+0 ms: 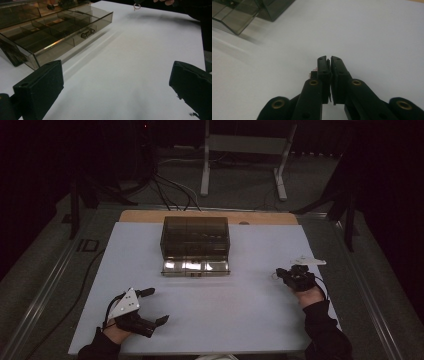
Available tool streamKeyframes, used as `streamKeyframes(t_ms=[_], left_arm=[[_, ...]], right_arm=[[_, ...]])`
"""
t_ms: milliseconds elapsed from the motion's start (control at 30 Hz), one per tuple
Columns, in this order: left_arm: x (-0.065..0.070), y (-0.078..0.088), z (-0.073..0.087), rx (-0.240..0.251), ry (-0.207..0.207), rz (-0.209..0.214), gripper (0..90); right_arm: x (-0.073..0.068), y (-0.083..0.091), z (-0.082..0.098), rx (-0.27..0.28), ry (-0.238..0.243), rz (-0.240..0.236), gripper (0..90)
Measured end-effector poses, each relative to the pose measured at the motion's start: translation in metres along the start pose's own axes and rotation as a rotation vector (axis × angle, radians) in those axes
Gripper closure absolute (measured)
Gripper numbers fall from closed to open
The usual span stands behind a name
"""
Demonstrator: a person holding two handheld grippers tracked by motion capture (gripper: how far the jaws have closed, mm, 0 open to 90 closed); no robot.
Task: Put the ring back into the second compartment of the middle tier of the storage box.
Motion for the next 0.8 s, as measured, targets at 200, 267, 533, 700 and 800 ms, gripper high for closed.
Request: streamKeyframes(t_ms=[200, 267, 533, 700, 800], left_arm=[[0.0, 0.0, 0.0, -0.001, -0.002, 0.0, 0.8], [0.0, 0.0, 0.001, -0.01, -0.003, 0.001, 0.8], [0.0, -0.001, 0.001, -0.011, -0.003, 0.006, 0.8], [0.001, -0.001, 0.001, -0.015, -0.006, 0.006, 0.8], [0.001, 0.0, 0.0, -0.003, -0.005, 0.006, 0.8]], right_arm=[[-0.007, 0.001, -0.006, 0.009, 0.013, -0.015, 86.7], [-0.01, 0.0, -0.007, 0.011, 0.017, -0.02, 86.7], [-0.018, 0.001, -0.014, 0.018, 0.032, -0.04, 86.7], [-0.022, 0.002, -0.02, 0.03, 0.042, -0.05, 86.7], [-0.026, 0.004, -0.023, 0.034, 0.051, -0.059, 86.7]])
Point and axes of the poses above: each handheld gripper's, and its own axes: y roughly backward along the jaws, z roughly out of its underside, x roughly to its right, the point moved 4 cm from there along -y, roughly forward along the jaws, and after that the axes turned 5 degrees about -y, right-handed, at the moved point
